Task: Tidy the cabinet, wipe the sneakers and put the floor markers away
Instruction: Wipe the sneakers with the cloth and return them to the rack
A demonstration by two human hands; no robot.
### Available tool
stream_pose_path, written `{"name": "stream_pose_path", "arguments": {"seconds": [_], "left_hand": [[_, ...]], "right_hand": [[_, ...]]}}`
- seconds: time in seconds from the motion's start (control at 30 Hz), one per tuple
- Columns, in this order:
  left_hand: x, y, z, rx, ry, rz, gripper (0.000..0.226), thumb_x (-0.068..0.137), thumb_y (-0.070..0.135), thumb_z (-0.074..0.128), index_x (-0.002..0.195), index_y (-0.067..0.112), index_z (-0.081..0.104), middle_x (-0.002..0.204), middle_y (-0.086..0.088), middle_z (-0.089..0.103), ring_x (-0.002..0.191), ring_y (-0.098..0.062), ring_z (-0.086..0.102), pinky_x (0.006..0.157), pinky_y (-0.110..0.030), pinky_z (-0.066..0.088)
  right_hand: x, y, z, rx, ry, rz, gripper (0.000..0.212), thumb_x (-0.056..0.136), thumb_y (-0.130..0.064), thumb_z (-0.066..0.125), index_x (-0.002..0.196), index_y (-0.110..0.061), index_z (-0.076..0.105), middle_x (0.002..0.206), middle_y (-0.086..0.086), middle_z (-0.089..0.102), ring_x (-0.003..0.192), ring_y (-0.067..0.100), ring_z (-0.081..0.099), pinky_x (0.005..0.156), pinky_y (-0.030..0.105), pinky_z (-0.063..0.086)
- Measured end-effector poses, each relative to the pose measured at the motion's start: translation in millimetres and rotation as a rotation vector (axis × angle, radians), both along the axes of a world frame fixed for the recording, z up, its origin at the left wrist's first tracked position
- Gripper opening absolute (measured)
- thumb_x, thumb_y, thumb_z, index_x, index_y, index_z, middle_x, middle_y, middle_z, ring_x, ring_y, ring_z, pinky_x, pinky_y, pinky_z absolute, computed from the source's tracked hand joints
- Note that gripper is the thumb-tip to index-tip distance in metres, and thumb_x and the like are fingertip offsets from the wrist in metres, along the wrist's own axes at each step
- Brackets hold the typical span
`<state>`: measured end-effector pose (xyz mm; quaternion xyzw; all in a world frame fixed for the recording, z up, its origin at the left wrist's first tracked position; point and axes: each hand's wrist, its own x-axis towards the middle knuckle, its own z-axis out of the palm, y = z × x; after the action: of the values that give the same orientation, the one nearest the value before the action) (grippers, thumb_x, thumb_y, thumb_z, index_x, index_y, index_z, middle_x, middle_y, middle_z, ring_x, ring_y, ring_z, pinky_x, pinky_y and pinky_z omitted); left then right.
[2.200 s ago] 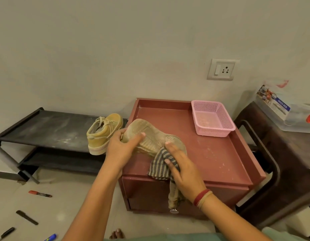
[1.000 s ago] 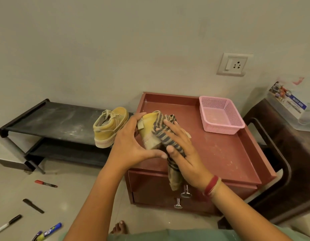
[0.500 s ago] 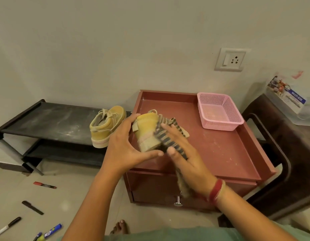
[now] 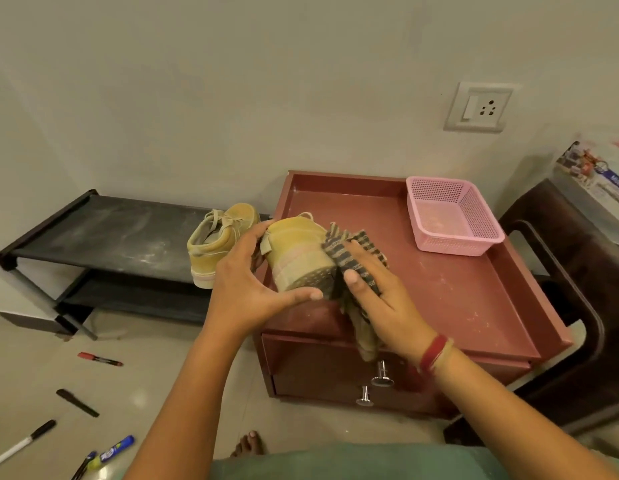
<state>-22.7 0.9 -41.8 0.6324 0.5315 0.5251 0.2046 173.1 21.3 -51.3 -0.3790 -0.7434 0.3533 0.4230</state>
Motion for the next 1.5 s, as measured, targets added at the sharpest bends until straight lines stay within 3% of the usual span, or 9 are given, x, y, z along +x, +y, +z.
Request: {"name": "stream_pose_path", "arguments": {"seconds": [0.37,0.5,0.63,0.7,0.83,1.07,1.2,1.3,1.5], "left_hand": [[-4,-1,-4,0.022,0.066,-0.035,0.101,0.048,0.063,0.082,0.131,0.016,0.048,0.123,0.010,0.058,0.116,-0.006,0.056,0.093,-0.025,0.051],[-5,-4,-3,-0.008,0.035,0.003,0.103,0.044,0.063,0.083,0.132,0.023,0.048,0.124,0.020,0.054,0.116,0.005,0.053,0.089,-0.013,0.048],[-14,-1,-7,-0.025,0.097,0.014,0.103,0.044,0.066,0.082,0.132,0.023,0.048,0.123,0.016,0.057,0.116,-0.001,0.055,0.093,-0.027,0.051],[-18,-2,-10,-0.071,0.096,0.060,0.105,0.043,0.068,0.082,0.133,0.027,0.047,0.125,0.015,0.057,0.118,-0.004,0.054,0.097,-0.035,0.051],[-26,-1,-9,-0.142,0.115,0.059,0.107,0.042,0.067,0.081,0.136,0.032,0.044,0.129,0.016,0.053,0.121,-0.004,0.051,0.100,-0.033,0.048],[-15,3,-11,-0.146,0.165,0.114,0.116,0.049,0.070,0.075,0.147,0.028,0.029,0.145,0.012,0.037,0.132,-0.004,0.035,0.107,-0.038,0.041],[-21,4,-13,-0.136,0.300,0.106,0.109,0.054,0.073,0.067,0.146,0.027,0.029,0.141,0.009,0.038,0.127,-0.003,0.033,0.104,-0.031,0.036],[-21,3,-15,-0.156,0.326,0.132,0.108,0.053,0.076,0.066,0.143,0.027,0.031,0.137,0.007,0.040,0.125,-0.007,0.036,0.101,-0.034,0.040],[-23,3,-18,-0.133,0.359,0.154,0.108,0.054,0.077,0.066,0.141,0.023,0.034,0.135,0.006,0.044,0.123,-0.007,0.039,0.100,-0.035,0.042]], "right_hand": [[-9,-6,-1,0.154,-0.113,0.137,0.045,0.093,-0.052,0.036,0.136,-0.038,0.039,0.145,-0.020,0.036,0.142,0.009,0.018,0.117,0.037,0.016],[-2,8,-4,-0.011,-0.114,-0.012,0.040,0.085,-0.068,0.033,0.125,-0.067,0.030,0.134,-0.049,0.025,0.136,-0.011,0.015,0.116,0.049,0.014],[-4,3,-15,0.061,-0.107,0.117,0.044,0.091,-0.051,0.038,0.134,-0.058,0.028,0.145,-0.033,0.027,0.141,0.000,0.014,0.117,0.045,0.013],[6,12,-15,0.000,-0.143,0.023,0.040,0.090,-0.052,0.039,0.128,-0.062,0.030,0.141,-0.038,0.025,0.139,-0.006,0.012,0.118,0.045,0.011],[21,27,-11,-0.154,0.039,-0.166,0.046,0.093,-0.048,0.043,0.137,-0.035,0.037,0.146,-0.010,0.036,0.137,0.008,0.029,0.115,0.044,0.024],[-6,18,-25,-0.028,-0.283,-0.136,0.046,0.092,-0.061,0.029,0.136,-0.051,0.020,0.150,-0.025,0.011,0.142,0.003,-0.008,0.118,0.041,0.004],[-14,4,-25,0.158,-0.413,0.050,0.049,0.094,-0.054,0.024,0.141,-0.047,0.015,0.152,-0.024,0.011,0.142,-0.002,-0.004,0.117,0.034,-0.003],[-3,18,-31,0.240,-0.576,-0.103,0.053,0.093,-0.054,0.020,0.145,-0.042,0.016,0.154,-0.020,0.008,0.143,0.006,-0.007,0.118,0.041,-0.003],[-16,4,-27,0.183,-0.482,0.012,0.051,0.094,-0.054,0.022,0.143,-0.040,0.017,0.151,-0.022,0.015,0.143,0.002,0.000,0.118,0.031,-0.003]]}}
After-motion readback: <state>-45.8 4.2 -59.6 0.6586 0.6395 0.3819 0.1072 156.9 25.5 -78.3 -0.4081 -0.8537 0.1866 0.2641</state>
